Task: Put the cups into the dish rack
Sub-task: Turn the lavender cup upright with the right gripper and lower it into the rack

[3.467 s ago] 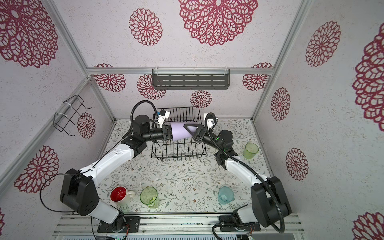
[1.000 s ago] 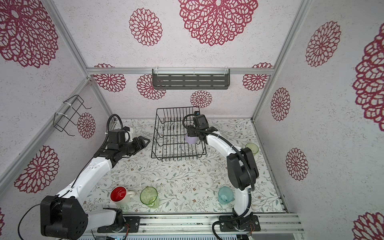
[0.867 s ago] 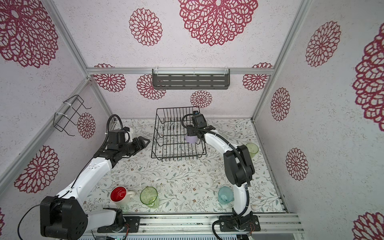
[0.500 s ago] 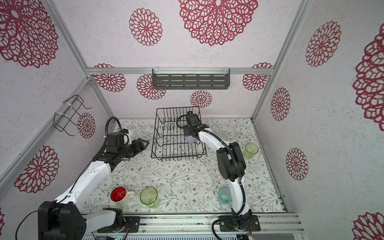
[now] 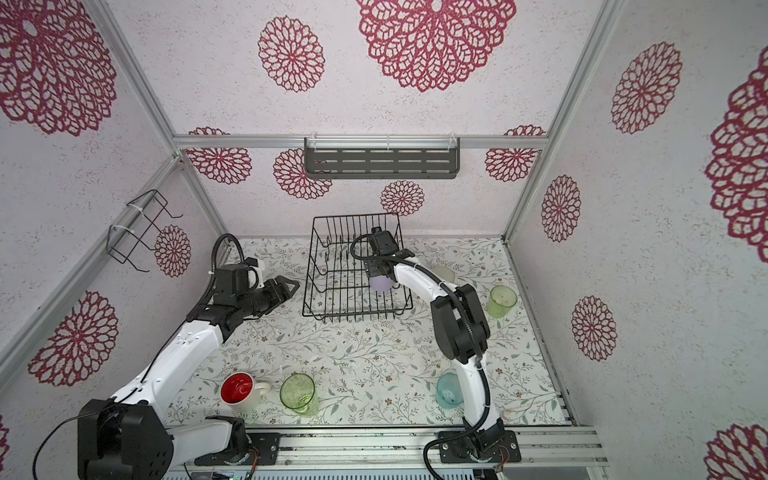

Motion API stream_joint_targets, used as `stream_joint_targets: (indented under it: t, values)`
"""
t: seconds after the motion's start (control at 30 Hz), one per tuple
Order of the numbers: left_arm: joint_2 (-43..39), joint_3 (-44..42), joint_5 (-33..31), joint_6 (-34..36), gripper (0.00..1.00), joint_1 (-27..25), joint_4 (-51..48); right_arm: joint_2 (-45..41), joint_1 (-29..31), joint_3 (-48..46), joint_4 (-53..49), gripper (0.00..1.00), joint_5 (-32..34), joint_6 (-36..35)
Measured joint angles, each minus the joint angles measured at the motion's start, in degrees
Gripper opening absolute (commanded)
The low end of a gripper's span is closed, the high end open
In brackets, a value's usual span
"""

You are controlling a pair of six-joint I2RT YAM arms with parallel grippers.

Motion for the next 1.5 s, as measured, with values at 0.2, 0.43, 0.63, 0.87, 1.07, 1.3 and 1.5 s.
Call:
stream_joint_targets:
  t: [0.2, 0.43, 0.63, 0.87, 1.07, 1.3, 1.5]
  values:
    - [0.52, 0.09, -0.07, -0.22, 0.72, 0.09, -0.17, -2.10, 0.00, -1.11, -0.57, 0.99, -0.37, -0.94]
    - [0.24, 0.04, -2.12, -0.92, 0.71, 0.09, -1.40, -7.76, -0.02, -5.55, -1.01, 0.99, -2.19, -1.51]
    - [-1.53, -0.42, -4.00, -1.33, 0.71, 0.11, -1.55, -15.82, -0.15, -11.15, -1.11, 0.99, -5.31, -1.46]
    - [0.15, -0.39, -4.09, -2.16, 0.71, -0.02, -1.60, -23.85, -0.42, -17.64, -3.58, 0.92, -4.50, -0.76]
    - [0.26, -0.26, -4.50, -2.54, 0.71, -0.11, -1.70, -25.92, -2.47, -22.40, -9.03, 0.79, -5.66, 1.64]
    - [0.26, 0.92, -4.85, -2.36, 0.71, -0.11, -2.03, -25.00, -6.16, -22.86, -13.51, 0.63, -9.77, 1.81]
    - [0.22, 1.11, -5.25, -2.38, 0.71, -0.26, -2.05, -22.03, -6.05, -22.80, -14.82, 0.44, -11.04, 1.01]
